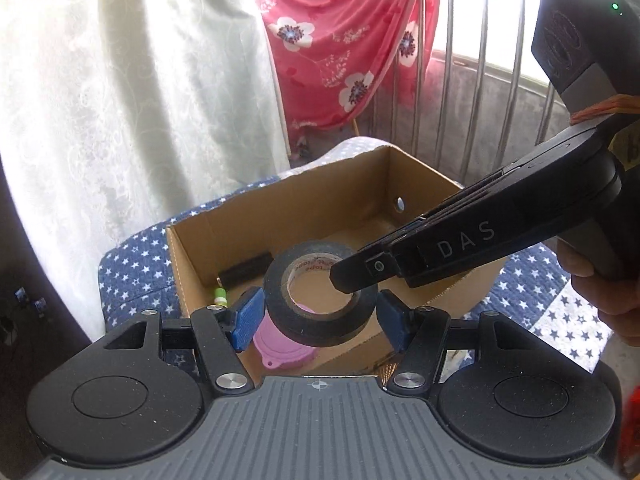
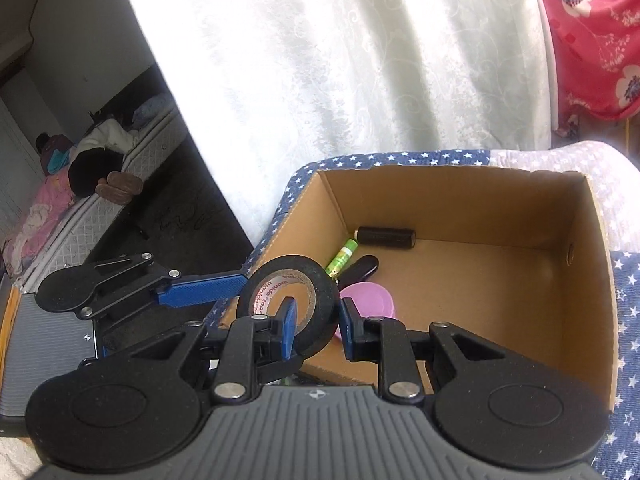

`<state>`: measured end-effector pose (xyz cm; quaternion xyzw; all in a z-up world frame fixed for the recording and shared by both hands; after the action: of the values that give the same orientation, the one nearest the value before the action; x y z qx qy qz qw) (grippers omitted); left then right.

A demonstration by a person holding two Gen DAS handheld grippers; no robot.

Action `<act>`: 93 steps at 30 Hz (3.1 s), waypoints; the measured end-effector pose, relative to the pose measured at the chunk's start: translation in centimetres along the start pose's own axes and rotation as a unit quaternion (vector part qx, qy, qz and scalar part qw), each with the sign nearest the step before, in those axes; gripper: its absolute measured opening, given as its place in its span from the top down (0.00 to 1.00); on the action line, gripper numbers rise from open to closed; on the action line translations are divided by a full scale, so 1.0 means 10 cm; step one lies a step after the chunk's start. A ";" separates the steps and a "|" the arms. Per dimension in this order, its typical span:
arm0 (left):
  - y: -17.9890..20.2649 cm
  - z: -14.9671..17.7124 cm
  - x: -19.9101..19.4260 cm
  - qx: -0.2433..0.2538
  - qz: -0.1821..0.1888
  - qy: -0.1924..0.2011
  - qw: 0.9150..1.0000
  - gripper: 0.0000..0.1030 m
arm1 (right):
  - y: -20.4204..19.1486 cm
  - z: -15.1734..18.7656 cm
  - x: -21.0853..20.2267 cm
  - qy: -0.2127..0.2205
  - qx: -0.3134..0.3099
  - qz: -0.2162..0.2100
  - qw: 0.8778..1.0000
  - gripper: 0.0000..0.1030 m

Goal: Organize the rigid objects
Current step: 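Carry the black tape roll into the box and open the right gripper, then move the right gripper down to the white charger plug, then close the right gripper on the white charger plug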

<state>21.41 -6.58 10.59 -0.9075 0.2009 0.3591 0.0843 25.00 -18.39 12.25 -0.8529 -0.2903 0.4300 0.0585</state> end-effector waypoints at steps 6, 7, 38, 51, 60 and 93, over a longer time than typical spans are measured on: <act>-0.27 -0.34 0.78 -0.026 0.019 -0.088 0.996 0.50 | 0.58 -0.27 0.62 -0.069 0.050 0.010 0.996 0.85; -0.30 -0.34 0.88 -0.029 0.021 -0.102 0.994 0.50 | 0.67 -0.30 0.73 -0.079 0.059 0.008 0.995 0.92; -0.18 -0.16 -0.04 -0.038 0.014 -0.025 0.999 0.41 | 0.56 0.18 -0.42 0.024 0.076 -0.015 0.997 0.89; 0.30 0.82 -0.42 -0.032 0.028 0.053 0.998 0.41 | 0.39 1.30 -0.69 0.072 0.101 -0.006 0.992 0.81; 0.77 1.11 -0.10 0.006 0.028 0.053 0.998 0.42 | 0.44 1.48 -0.55 0.073 0.100 0.021 0.992 0.72; 1.07 1.07 0.49 0.042 -0.004 0.045 0.998 0.50 | 0.81 1.30 -0.11 0.044 0.115 0.010 0.992 0.71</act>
<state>13.52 -14.63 -0.65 -0.9192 0.2162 0.3085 0.1148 18.12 -27.61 2.08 -0.8615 -0.2280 0.4229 0.1644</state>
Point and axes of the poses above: each gripper's, at about its wrist camera, not at the fingertips, and x roughly the way its jaws point, y to its right, z to its underside, the point moved 1 cm from there along x, roughly the way its jaws point, and after that the axes turned 3 degrees about -x, right-handed, at the moved point
